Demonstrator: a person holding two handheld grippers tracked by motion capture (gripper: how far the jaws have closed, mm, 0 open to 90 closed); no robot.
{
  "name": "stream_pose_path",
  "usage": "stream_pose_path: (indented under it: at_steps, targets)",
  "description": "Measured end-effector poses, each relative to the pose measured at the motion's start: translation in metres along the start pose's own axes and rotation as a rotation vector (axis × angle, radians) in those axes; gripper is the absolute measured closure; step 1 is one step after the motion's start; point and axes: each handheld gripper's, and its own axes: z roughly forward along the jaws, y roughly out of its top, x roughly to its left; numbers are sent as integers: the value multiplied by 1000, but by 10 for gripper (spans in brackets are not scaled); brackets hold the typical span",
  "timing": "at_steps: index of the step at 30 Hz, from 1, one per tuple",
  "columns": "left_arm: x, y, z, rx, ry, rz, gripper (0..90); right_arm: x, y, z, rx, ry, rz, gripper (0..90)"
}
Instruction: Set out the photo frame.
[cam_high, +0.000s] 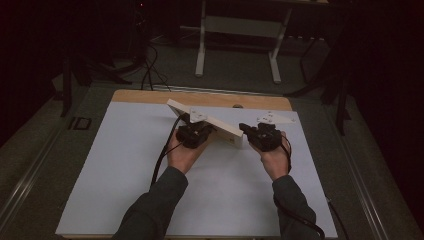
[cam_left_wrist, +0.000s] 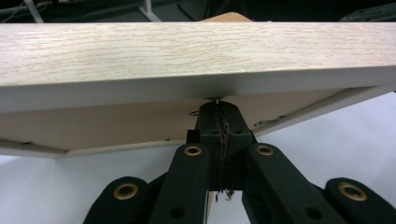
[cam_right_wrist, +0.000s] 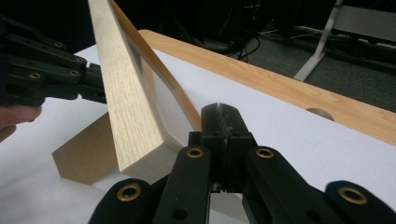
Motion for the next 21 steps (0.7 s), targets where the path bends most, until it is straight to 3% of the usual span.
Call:
stream_pose_path:
  at_steps: [21]
  targets:
    - [0, 0, -1, 2, 8, 2, 900, 15, 2, 0, 11, 45, -59, 898]
